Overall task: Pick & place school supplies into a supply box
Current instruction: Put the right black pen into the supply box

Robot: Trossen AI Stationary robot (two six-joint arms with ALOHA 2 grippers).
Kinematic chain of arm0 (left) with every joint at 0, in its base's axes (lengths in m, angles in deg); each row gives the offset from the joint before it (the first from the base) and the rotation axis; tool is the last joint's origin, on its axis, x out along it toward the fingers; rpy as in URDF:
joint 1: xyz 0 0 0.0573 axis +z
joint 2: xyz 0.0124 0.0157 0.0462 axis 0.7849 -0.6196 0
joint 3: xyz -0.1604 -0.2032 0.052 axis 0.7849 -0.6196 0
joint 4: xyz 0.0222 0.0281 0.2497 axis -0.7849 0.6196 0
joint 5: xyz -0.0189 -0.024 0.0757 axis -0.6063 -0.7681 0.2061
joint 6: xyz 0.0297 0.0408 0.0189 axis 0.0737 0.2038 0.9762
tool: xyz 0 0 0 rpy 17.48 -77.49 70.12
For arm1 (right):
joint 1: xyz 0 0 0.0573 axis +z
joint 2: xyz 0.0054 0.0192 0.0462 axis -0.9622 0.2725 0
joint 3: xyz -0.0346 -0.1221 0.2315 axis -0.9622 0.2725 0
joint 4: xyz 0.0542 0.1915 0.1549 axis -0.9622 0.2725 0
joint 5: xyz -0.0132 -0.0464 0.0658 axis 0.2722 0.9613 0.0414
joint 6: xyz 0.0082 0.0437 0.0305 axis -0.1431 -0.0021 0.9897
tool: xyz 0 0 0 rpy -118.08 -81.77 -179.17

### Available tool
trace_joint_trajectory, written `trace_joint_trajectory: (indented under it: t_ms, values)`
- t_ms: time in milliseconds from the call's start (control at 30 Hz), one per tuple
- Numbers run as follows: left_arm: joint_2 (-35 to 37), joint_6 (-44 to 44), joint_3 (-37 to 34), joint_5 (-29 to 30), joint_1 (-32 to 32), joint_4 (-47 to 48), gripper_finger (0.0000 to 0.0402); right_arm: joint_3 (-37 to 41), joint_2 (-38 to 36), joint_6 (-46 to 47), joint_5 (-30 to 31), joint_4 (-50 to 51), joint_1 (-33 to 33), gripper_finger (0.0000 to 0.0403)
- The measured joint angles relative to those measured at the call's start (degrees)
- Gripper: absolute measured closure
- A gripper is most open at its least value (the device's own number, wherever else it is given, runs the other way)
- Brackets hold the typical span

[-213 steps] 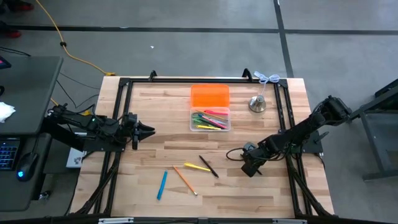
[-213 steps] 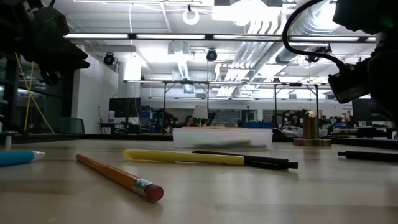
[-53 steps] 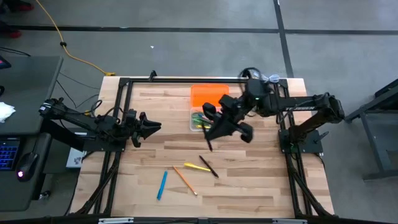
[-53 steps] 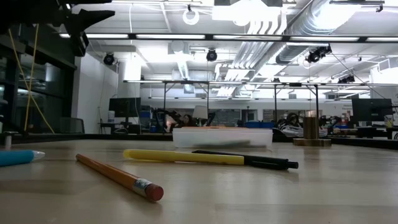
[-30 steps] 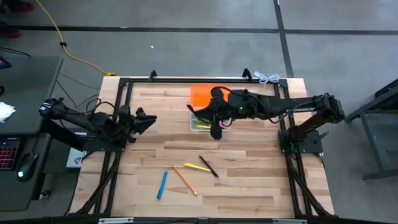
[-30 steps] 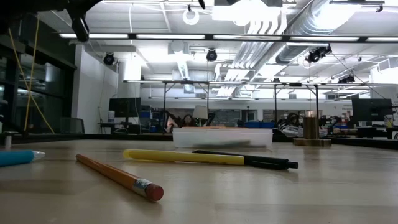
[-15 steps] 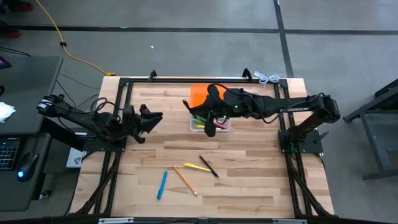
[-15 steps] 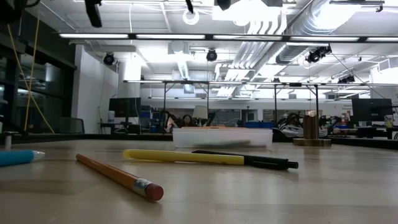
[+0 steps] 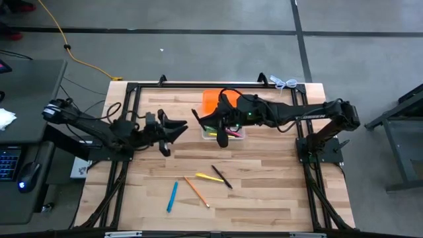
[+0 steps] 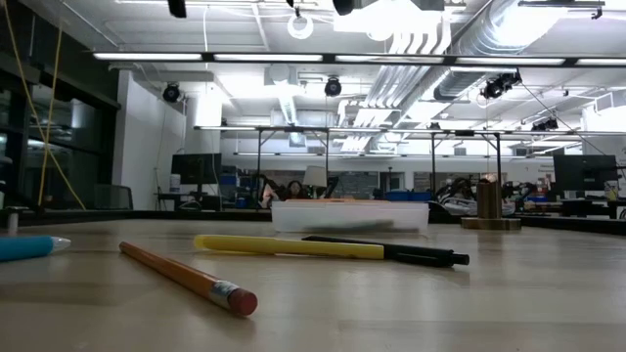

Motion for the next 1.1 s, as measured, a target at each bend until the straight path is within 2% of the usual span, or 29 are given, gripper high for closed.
trace_joint_trajectory:
  t_ms: [200, 733, 1100]
  values:
    - [-3.2, 0.0, 2.7, -0.1, 0.0, 1.2, 0.0268, 0.0, 0.9, 2.0, -3.6, -1.0, 0.2, 0.0398]
    - [-5.0, 1.2, 3.6, 0.0, 0.9, 2.6, 0.0268, 0.0, 1.0, 3.4, -5.1, -2.9, 1.2, 0.0397]
    - [-5.0, -0.6, 3.6, -12.0, 8.5, 2.7, 0.0268, 0.0, 1.0, 3.5, -4.5, -3.4, 1.2, 0.0397]
